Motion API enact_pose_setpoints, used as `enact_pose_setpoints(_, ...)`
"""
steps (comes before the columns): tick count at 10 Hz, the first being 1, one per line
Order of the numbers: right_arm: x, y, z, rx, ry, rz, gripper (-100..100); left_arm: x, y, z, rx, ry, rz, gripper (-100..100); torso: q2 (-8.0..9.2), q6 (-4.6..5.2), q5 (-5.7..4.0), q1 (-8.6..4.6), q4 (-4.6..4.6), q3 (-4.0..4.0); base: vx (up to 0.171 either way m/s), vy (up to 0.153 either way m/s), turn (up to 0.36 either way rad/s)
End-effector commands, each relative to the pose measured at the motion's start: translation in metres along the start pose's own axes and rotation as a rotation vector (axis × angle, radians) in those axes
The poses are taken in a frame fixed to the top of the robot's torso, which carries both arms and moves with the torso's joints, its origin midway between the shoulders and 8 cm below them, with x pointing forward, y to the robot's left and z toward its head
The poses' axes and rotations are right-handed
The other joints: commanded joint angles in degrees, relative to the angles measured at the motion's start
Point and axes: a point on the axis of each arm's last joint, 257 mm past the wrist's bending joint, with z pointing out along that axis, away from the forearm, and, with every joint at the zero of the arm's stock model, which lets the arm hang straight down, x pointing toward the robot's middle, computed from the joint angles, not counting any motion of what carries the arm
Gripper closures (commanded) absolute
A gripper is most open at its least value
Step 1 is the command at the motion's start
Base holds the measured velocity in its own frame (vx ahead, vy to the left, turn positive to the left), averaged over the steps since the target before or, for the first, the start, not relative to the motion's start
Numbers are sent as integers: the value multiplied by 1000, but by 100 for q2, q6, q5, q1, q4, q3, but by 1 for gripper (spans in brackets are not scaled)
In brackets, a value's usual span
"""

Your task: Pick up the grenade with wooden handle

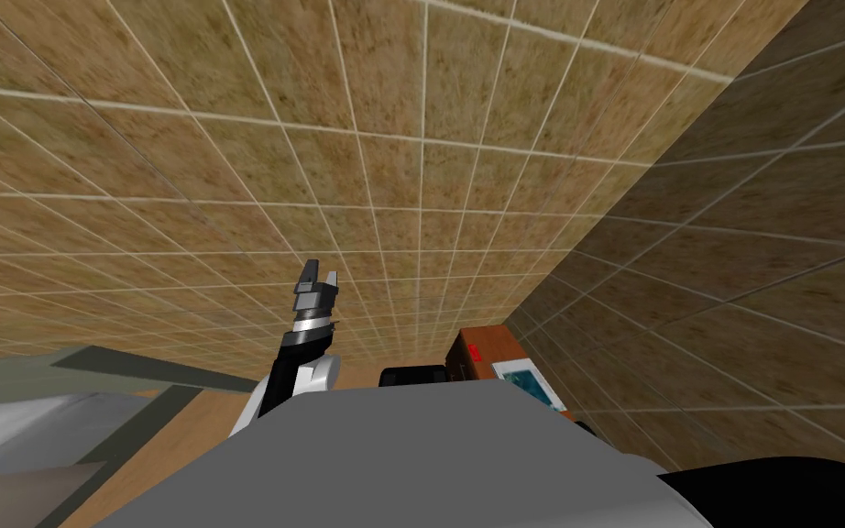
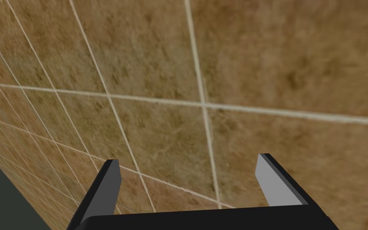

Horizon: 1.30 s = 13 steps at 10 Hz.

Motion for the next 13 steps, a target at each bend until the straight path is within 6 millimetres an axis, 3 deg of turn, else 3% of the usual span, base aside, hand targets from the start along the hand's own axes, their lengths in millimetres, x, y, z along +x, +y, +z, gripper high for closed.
enact_pose_setpoints(1, -4, 9, 0, 3, 0, 8, -100, 0, 0, 0, 0, 0, 0, 0, 0, 0, 0, 0, 0, 0, 90, -19, -98)
enact_pose_setpoints(4, -7, 17, -1, 5, 0, -36, -100, 0, 1, 0, -2, 0, 1, 0, -3, 9, -3, -4, 2, 0, 79, -14, -69)
enact_pose_setpoints(9, -11, 25, -2, 6, 0, -57, -100, -1, 11, -6, -32, 1, 5, 0, -145, 58, -41, -15, 10, -68, 43, -1, -37)
enact_pose_setpoints(10, -11, 25, -2, 6, 0, -59, 100, -1, 11, -6, -33, 1, 5, 0, -149, 59, -42, -14, 10, -71, 0, 0, 0)
enact_pose_setpoints(13, -11, 22, -1, 12, -1, -58, 100, -1, 11, -6, -33, 1, 5, 0, -145, 69, -53, -33, 4, -72, 2, 1, 6)
